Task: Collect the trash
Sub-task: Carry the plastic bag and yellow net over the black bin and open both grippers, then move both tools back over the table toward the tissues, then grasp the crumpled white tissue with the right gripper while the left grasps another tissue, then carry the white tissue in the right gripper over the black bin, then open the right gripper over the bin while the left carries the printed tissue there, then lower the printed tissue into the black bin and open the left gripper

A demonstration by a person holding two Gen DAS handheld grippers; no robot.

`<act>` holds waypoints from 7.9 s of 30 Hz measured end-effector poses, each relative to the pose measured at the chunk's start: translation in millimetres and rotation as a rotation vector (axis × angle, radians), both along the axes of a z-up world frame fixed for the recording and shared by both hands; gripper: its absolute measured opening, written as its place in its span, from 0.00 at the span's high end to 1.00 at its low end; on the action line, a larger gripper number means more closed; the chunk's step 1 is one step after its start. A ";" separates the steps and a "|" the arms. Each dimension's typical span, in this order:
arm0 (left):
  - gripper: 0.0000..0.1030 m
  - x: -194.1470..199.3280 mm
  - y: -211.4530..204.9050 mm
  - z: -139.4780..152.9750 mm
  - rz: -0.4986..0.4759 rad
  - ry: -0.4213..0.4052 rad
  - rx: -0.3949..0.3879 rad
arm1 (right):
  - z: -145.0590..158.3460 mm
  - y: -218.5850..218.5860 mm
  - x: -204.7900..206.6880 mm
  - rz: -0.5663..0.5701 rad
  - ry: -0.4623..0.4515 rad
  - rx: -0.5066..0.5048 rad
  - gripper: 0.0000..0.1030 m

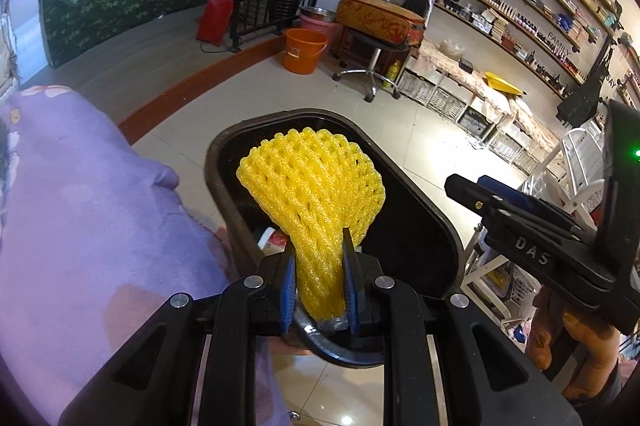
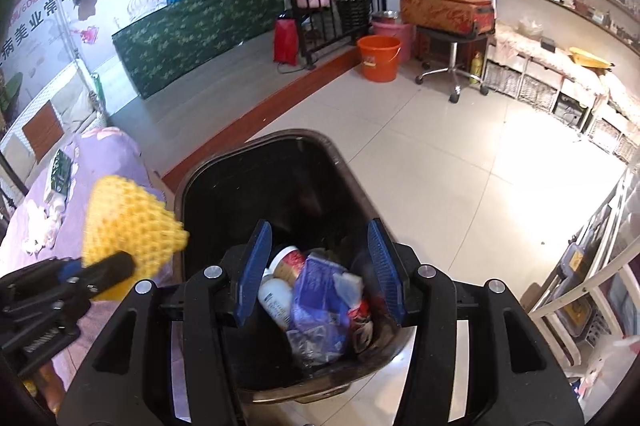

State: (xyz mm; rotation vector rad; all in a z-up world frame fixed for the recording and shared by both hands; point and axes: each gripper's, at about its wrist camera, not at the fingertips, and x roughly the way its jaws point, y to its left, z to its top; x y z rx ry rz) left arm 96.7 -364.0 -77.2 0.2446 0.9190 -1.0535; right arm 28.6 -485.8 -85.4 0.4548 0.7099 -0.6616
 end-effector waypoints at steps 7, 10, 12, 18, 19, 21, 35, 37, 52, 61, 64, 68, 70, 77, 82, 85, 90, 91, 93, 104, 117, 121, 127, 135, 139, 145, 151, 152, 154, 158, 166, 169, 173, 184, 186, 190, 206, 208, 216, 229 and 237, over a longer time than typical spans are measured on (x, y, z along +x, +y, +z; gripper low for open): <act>0.81 -5.8 -24.8 -8.5 -0.052 0.020 0.033 | 8.3 -9.5 -11.7 -0.045 -0.016 -0.020 0.51; 0.81 -9.0 -30.8 -12.4 -0.072 0.018 0.049 | 10.9 -15.6 -16.4 -0.059 -0.015 -0.029 0.51; 0.81 -11.0 -34.0 -14.8 -0.082 0.021 0.058 | 11.8 -19.2 -19.2 -0.070 -0.015 -0.035 0.51; 0.59 -16.7 -45.2 -18.9 -0.125 0.030 0.093 | 11.4 -28.1 -23.3 -0.098 -0.013 -0.029 0.50; 0.43 -17.8 -45.2 -18.9 -0.127 0.029 0.094 | 11.2 -28.9 -23.5 -0.100 -0.013 -0.028 0.50; 0.32 -18.9 -41.1 -16.3 -0.120 0.021 0.075 | 11.0 -30.3 -24.3 -0.104 -0.013 -0.030 0.44; 0.06 -25.6 9.0 17.8 -0.021 -0.134 -0.030 | 21.3 -36.1 -29.8 -0.196 -0.037 -0.091 0.10; 0.06 -21.8 20.1 20.5 -0.002 -0.146 -0.037 | 20.9 -32.6 -23.5 -0.182 -0.026 -0.103 0.07; 0.06 30.7 151.3 18.3 0.354 -0.194 0.034 | 20.6 61.3 75.1 0.234 -0.074 -0.083 0.05; 0.06 57.0 250.5 12.5 0.608 -0.167 0.107 | 13.6 162.8 152.0 0.664 -0.036 -0.022 0.06; 0.06 66.5 279.2 10.9 0.660 -0.137 0.114 | 12.5 201.1 178.8 0.797 -0.011 -0.024 0.08; 0.07 74.7 305.2 12.5 0.693 -0.113 0.096 | 13.3 242.8 215.4 0.941 0.021 -0.013 0.16; 0.07 78.8 319.1 10.2 0.706 -0.115 0.108 | 10.6 262.6 238.5 1.002 0.050 -0.010 0.21; 0.09 90.3 340.3 6.5 0.710 -0.095 0.121 | 3.6 309.9 309.1 1.117 0.131 -0.061 0.26; 0.12 105.1 346.3 6.0 0.706 -0.066 0.107 | -10.4 320.3 349.1 1.144 0.190 -0.070 0.35; 0.12 111.2 347.7 5.2 0.704 -0.067 0.112 | -22.3 323.8 370.3 1.135 0.231 -0.079 0.40; 0.14 125.9 350.1 -0.7 0.705 -0.034 0.101 | -34.7 317.9 376.9 1.127 0.256 -0.045 0.73; 0.14 128.0 350.3 -1.6 0.704 -0.032 0.103 | -35.7 316.5 376.1 1.129 0.253 -0.031 0.80; 0.15 133.1 349.8 -2.7 0.699 -0.025 0.101 | -33.7 311.8 371.8 1.125 0.233 -0.009 0.84; 0.29 185.9 340.8 0.4 0.664 0.002 0.086 | -0.7 288.3 327.9 1.076 0.111 0.053 0.86; 0.51 246.3 315.3 -25.7 0.638 0.069 0.129 | 17.0 263.8 272.5 0.989 0.057 0.031 0.86; 0.57 235.0 318.2 -23.3 0.651 0.070 0.102 | 14.8 256.2 262.4 0.960 0.044 0.050 0.86; 0.59 211.5 329.2 -12.9 0.676 0.071 0.049 | 11.1 248.2 252.7 0.919 0.031 0.065 0.86; 0.59 162.2 347.5 11.9 0.732 0.050 -0.054 | 12.6 239.3 234.1 0.861 0.002 0.072 0.86; 0.59 132.9 343.3 17.3 0.750 0.043 -0.085 | 12.4 231.2 218.7 0.823 -0.022 0.082 0.86; 0.59 103.0 325.8 23.9 0.734 0.015 -0.099 | 13.5 214.7 187.2 0.771 -0.053 0.077 0.86; 0.59 82.7 303.7 27.7 0.690 0.010 -0.122 | 9.5 191.2 155.9 0.707 -0.056 0.075 0.86; 0.59 80.8 299.2 28.3 0.682 0.008 -0.125 | 9.1 187.3 152.0 0.698 -0.056 0.073 0.86; 0.59 77.1 289.7 29.3 0.659 0.006 -0.126 | 8.3 176.6 141.8 0.669 -0.053 0.065 0.86; 0.59 69.2 267.6 28.5 0.601 0.004 -0.121 | 7.3 153.2 124.1 0.613 -0.050 0.057 0.86; 0.59 58.1 222.1 28.2 0.487 0.003 -0.127 | 6.6 107.2 90.4 0.489 -0.039 0.040 0.86; 0.59 55.6 207.5 30.9 0.447 -0.006 -0.128 | 5.2 87.7 79.9 0.433 -0.031 0.041 0.86; 0.59 50.8 187.4 33.2 0.396 -0.013 -0.136 | -0.9 60.0 69.5 0.349 -0.012 0.048 0.86; 0.59 35.5 135.1 30.5 0.265 -0.022 -0.118 | -44.4 15.0 58.9 0.179 0.086 0.129 0.72; 0.59 32.8 128.6 28.4 0.249 -0.019 -0.113 | -49.6 13.2 56.6 0.164 0.088 0.137 0.53; 0.59 28.4 112.9 24.1 0.204 -0.009 -0.103 | -49.7 10.1 50.2 0.143 0.064 0.130 0.39; 0.59 8.9 38.6 16.8 0.038 -0.001 -0.080 | -23.1 -2.5 22.1 0.062 0.012 0.065 0.37; 0.59 5.3 29.4 14.4 0.021 0.003 -0.080 | -19.4 -4.8 17.4 0.048 0.007 0.049 0.37; 0.59 -3.1 -0.1 4.1 -0.021 0.026 -0.051 | -13.1 -16.2 5.1 0.008 -0.007 0.032 0.37; 0.42 -15.4 -35.2 -13.2 -0.091 0.044 0.017 | -11.1 -30.2 -10.4 -0.044 -0.005 0.024 0.37; 0.13 -22.6 -21.7 -7.0 -0.097 0.014 0.005 | -8.7 -36.8 -15.8 -0.067 -0.002 0.014 0.37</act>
